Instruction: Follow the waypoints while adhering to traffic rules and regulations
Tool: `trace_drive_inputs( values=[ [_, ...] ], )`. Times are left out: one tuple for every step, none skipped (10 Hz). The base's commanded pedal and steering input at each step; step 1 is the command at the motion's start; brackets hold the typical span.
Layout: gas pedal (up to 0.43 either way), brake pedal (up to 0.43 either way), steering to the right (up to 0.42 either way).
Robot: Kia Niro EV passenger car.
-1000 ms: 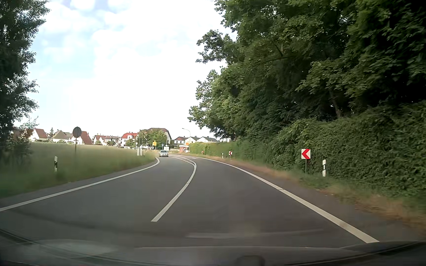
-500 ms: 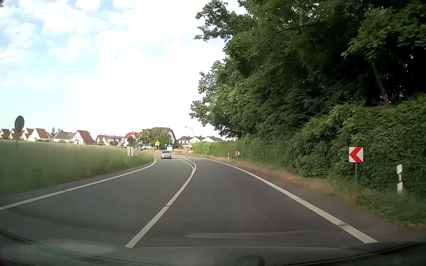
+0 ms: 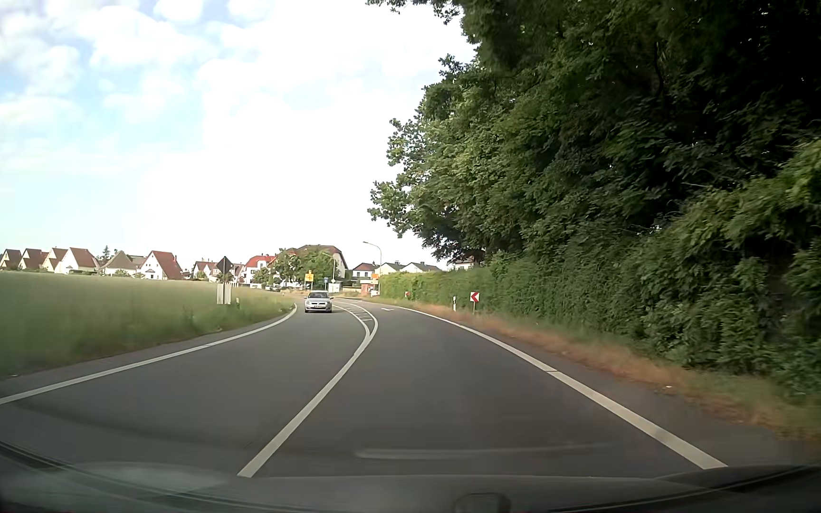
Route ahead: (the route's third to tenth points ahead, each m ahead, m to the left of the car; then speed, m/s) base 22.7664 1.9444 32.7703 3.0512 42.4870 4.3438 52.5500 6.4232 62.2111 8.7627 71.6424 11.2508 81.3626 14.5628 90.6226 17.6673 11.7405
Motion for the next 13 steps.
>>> trace_drive_inputs(
  values=[
    [0.039,0.03,-0.014],
    [0.039,0.03,-0.014],
    [0.039,0.03,-0.015],
    [0.039,0.03,-0.015],
    [0.039,0.03,-0.015],
    [0.028,0.03,-0.015],
    [0.028,0.03,-0.015],
    [0.028,0.03,-0.015],
    [0.028,0.03,-0.015],
    [0.028,0.03,-0.015],
    [0.028,0.03,-0.015],
    [0.028,0.03,-0.015],
    [0.028,0.03,-0.015]
  ],
)
